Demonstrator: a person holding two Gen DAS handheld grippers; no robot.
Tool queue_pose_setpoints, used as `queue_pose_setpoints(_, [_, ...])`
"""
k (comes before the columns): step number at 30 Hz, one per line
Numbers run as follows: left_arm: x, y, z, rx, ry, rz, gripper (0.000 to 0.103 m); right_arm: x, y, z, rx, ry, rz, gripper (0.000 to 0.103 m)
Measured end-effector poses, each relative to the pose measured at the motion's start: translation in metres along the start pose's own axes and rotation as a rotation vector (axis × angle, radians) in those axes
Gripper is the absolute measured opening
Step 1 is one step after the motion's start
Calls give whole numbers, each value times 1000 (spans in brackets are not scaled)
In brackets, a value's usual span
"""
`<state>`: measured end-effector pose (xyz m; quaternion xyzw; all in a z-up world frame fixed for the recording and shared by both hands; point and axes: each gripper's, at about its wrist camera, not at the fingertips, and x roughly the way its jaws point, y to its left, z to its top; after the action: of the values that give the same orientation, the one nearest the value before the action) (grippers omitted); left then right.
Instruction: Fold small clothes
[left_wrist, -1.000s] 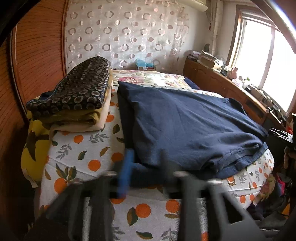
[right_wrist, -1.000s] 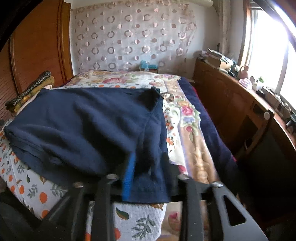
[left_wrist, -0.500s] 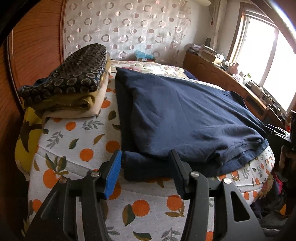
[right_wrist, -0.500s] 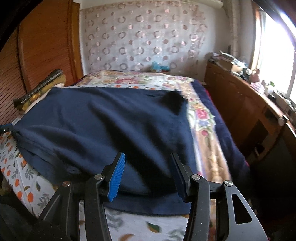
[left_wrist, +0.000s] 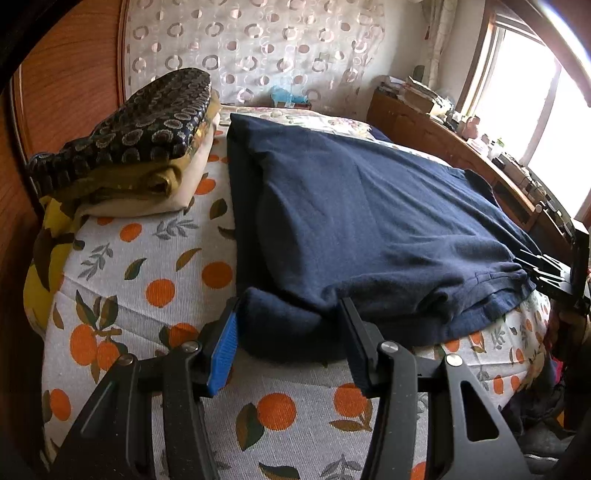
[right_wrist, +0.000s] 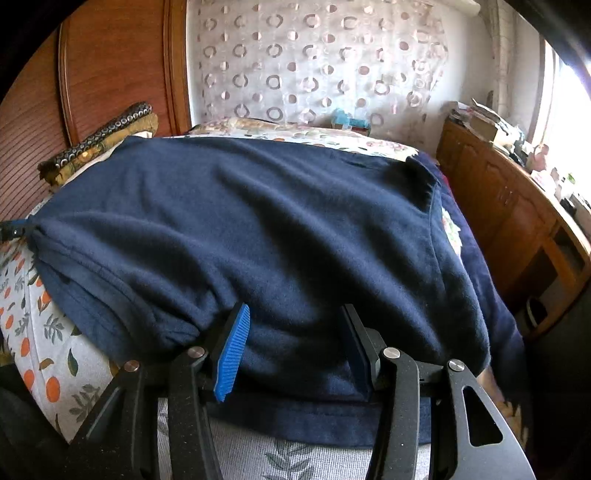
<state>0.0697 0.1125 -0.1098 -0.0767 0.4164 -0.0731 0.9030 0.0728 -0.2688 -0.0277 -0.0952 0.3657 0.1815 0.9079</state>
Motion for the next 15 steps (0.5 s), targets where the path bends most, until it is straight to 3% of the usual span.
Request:
queue_pose_setpoints(7, [-19,3,5,-35,-61,-32,53,1,9,-4,4,-2,1,52])
queue_pose_setpoints(15, [4,9,5,-94,-6,-73,53,4,12,-4,19,-4,10,53])
